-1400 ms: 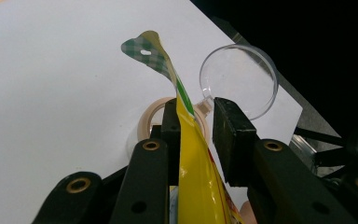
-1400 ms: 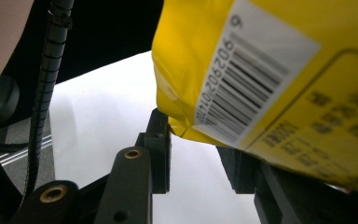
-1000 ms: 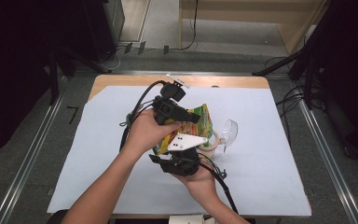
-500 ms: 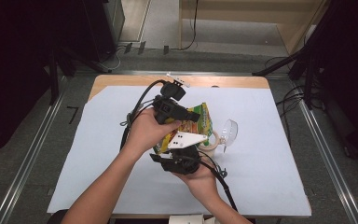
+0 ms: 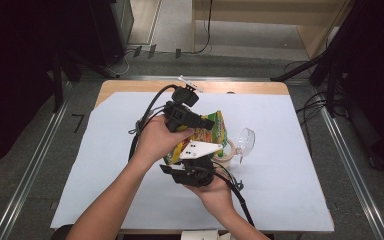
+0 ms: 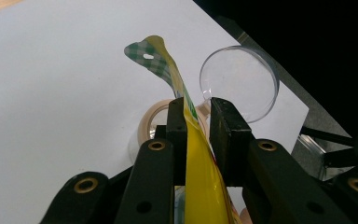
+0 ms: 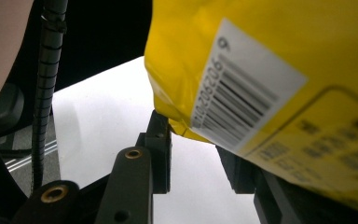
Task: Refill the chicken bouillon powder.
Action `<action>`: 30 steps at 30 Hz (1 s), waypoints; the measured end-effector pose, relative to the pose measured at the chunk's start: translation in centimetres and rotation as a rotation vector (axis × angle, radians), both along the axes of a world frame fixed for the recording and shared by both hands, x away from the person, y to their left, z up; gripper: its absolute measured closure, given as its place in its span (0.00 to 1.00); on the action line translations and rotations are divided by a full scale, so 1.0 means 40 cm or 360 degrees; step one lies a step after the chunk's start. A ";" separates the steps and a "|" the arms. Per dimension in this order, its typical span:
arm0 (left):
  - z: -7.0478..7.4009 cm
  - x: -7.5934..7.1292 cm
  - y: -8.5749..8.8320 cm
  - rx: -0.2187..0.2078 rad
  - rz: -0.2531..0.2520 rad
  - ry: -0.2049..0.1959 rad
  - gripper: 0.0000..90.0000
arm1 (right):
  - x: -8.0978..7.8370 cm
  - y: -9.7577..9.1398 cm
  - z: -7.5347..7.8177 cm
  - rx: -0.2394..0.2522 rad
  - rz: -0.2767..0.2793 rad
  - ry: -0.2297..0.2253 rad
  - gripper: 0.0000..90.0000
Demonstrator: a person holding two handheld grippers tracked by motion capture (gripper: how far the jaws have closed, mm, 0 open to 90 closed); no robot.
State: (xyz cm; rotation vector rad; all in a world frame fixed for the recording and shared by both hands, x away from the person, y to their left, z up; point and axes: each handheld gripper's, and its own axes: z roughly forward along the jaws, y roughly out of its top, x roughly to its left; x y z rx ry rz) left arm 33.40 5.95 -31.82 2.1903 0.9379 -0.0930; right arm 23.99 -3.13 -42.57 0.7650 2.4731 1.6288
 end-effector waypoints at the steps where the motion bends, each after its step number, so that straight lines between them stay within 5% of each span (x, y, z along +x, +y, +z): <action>1: 0.000 -0.001 -0.001 0.0007 -0.0003 -0.0003 0.87 | -0.001 0.000 0.000 0.0002 -0.0001 0.0000 0.76; 30: 0.003 -0.008 -0.001 0.0013 -0.0010 -0.0002 0.88 | -0.009 0.004 -0.001 0.0011 0.0003 0.0003 0.75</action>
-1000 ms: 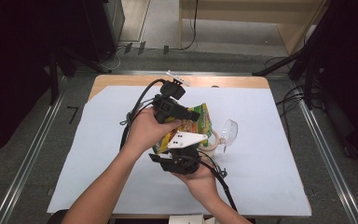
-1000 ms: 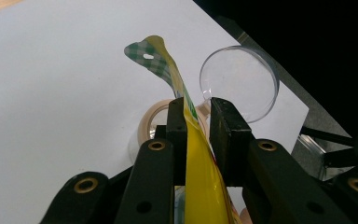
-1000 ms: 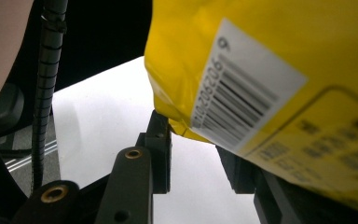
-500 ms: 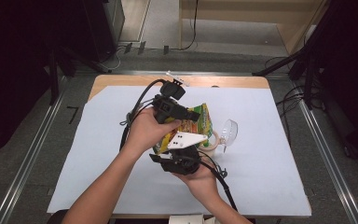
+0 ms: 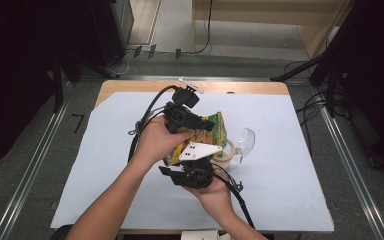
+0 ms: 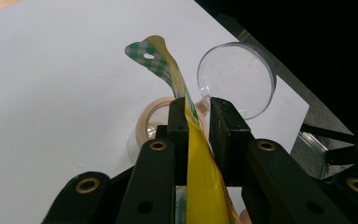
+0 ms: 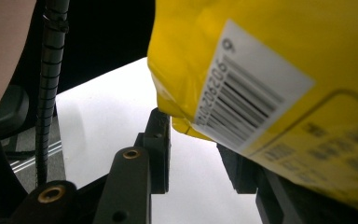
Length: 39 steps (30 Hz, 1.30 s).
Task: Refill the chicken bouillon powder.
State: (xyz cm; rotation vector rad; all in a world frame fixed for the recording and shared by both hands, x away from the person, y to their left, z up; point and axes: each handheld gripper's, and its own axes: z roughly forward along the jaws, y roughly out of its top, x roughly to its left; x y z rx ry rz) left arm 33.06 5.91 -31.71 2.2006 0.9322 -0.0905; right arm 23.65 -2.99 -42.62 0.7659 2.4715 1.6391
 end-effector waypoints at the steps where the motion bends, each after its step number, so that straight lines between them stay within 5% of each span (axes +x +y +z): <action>1: 0.000 -0.001 -0.001 -0.0002 0.0000 0.0000 0.88 | 0.000 0.000 0.000 0.0001 -0.0001 0.0000 0.75; 24: 0.008 -0.014 -0.006 -0.0016 -0.0018 -0.0043 0.87 | -0.002 -0.007 -0.002 -0.0024 -0.0014 -0.0056 0.77; 39: 0.005 0.014 0.006 -0.0042 -0.0004 0.0037 0.87 | 0.009 0.000 0.012 -0.0020 -0.0004 0.0001 0.77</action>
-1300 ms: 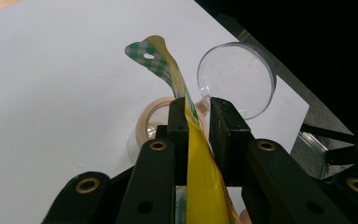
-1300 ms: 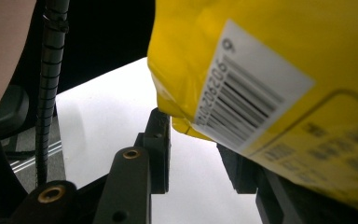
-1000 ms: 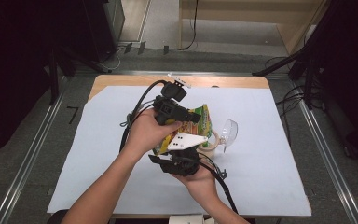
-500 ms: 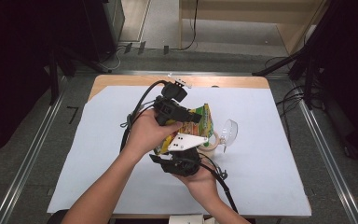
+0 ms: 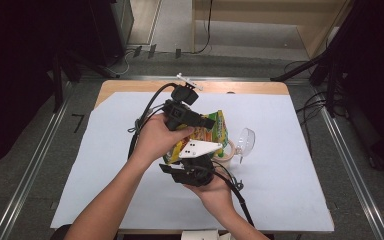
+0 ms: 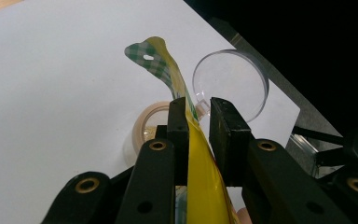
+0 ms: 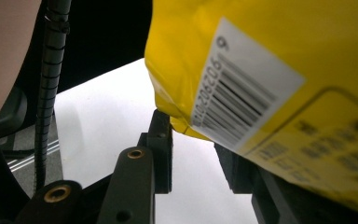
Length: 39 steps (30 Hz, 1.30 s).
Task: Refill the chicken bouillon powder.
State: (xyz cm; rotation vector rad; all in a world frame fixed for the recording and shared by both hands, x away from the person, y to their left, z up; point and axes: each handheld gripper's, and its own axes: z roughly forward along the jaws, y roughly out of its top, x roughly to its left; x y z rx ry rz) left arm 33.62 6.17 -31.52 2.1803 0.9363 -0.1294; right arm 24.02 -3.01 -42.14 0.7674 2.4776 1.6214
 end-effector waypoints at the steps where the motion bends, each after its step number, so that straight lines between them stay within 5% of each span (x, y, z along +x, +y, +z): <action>1: 0.000 0.000 0.000 0.0000 0.0000 0.0000 0.87 | 0.000 0.000 0.000 0.0000 0.0000 0.0000 0.77; 18: -0.009 0.016 0.008 -0.0021 -0.0002 0.0065 0.87 | 0.006 0.002 0.000 -0.0015 0.0026 0.0047 0.77; 39: -0.009 0.020 0.006 -0.0023 0.0003 0.0070 0.86 | 0.008 0.001 0.003 -0.0029 0.0024 0.0052 0.77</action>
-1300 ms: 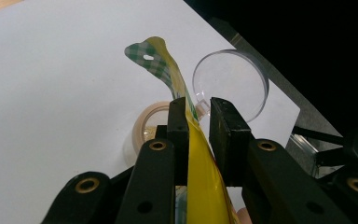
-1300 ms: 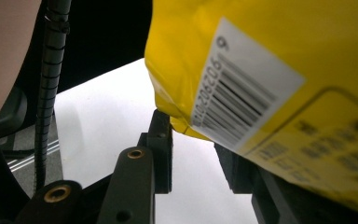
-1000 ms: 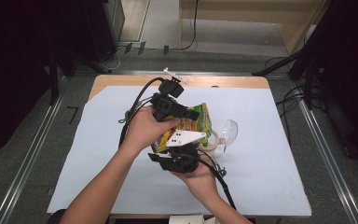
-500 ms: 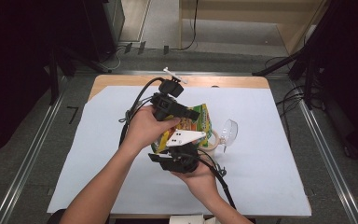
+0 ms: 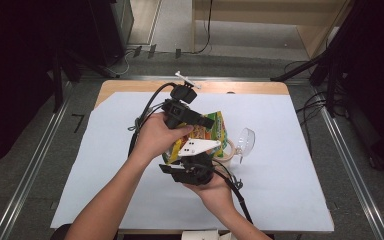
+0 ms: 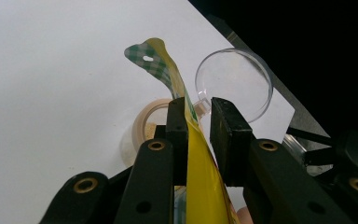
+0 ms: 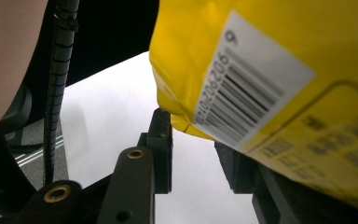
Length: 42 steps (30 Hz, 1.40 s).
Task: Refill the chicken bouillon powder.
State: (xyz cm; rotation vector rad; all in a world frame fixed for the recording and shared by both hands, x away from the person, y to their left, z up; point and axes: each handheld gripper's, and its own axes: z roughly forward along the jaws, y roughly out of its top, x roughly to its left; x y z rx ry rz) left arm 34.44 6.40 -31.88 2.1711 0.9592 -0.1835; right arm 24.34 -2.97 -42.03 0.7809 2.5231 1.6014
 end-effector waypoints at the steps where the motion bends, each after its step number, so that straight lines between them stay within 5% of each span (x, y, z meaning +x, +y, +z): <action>1: 0.000 -0.001 -0.001 0.0006 -0.0003 -0.0006 0.86 | 0.000 -0.001 -0.001 -0.0002 -0.0002 -0.0004 0.77; 42: 0.002 -0.005 -0.005 0.0015 -0.0007 -0.0025 0.86 | -0.004 -0.002 0.002 -0.0010 -0.0002 -0.0009 0.78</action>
